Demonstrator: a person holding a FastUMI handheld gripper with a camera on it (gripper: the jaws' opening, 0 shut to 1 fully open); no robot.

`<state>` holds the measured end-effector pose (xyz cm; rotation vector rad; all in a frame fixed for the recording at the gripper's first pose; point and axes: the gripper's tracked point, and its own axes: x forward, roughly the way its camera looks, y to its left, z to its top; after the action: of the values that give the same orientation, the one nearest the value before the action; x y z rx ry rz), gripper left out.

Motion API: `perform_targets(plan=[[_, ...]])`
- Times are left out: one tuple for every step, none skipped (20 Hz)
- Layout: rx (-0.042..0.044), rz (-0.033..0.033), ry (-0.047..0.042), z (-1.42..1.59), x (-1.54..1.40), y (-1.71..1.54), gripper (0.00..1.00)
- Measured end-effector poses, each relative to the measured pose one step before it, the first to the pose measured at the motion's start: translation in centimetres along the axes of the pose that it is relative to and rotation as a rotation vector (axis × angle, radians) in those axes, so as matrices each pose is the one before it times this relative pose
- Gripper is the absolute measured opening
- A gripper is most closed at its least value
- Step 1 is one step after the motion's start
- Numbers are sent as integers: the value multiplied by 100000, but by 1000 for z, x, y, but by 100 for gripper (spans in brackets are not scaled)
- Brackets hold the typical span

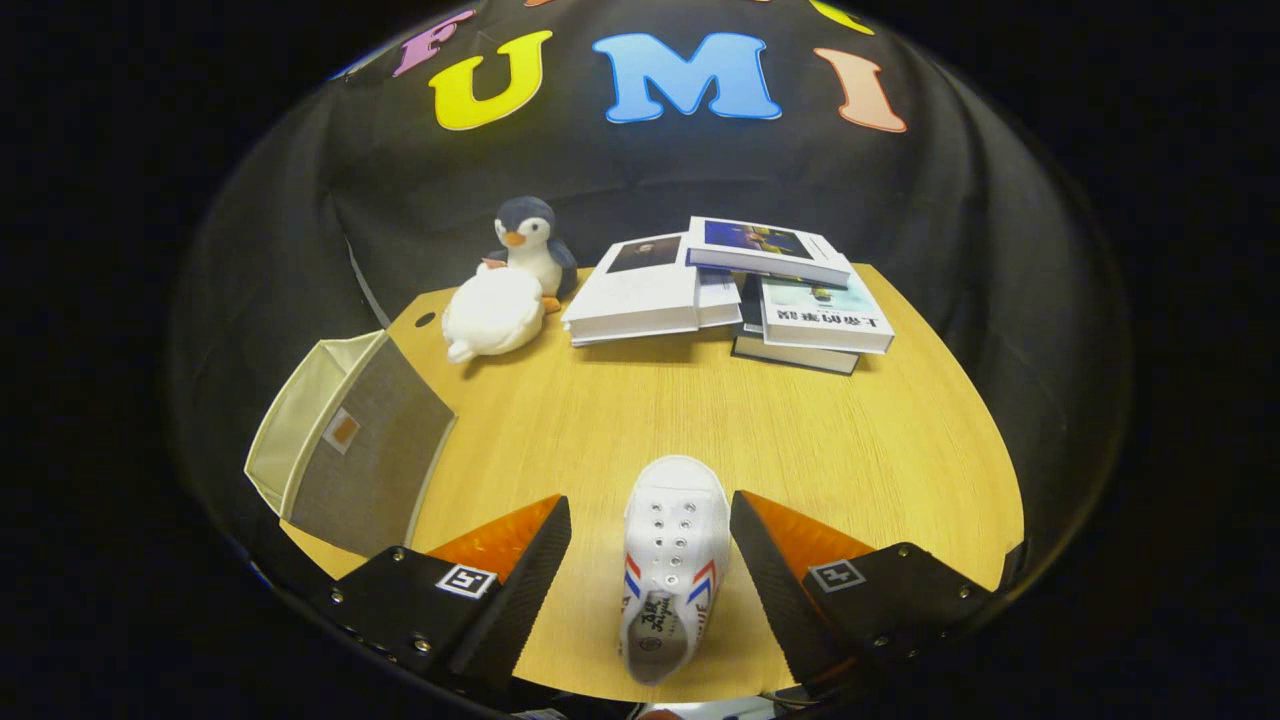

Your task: Open the storage box then place both shoes into the box .Put the left shoe in first, then the right shoe, with the right side of both shoes facing outward in a uniform manner.

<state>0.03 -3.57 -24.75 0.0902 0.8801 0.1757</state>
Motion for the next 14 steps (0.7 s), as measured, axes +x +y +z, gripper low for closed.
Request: perform_targets(plan=[[-219,-684,1021,-618,190,-561,98],[-321,-935,1150,-545,148,-589,98],[-360,-421,1125,-646,163,-431,98],[-265,-335,1187,-539,223,-295,98],[-454,-462,1051,-567,196,-362,98],[-641,-742,1270,-532,224,-439,98],[-728,-971,1413,-648,247,-410,98],[-655,-587,1482,-575,264,-290,98],[-368,-434,1498,-656,314,-358,98],[86,11,1506,-572,251,-141,98],[411,262,1262,-522,321,-37,98],[355,53,918,-374,316,-38,98],[32,66,1291,-537,365,-62,98],[-182,86,1439,-463,295,11,98]])
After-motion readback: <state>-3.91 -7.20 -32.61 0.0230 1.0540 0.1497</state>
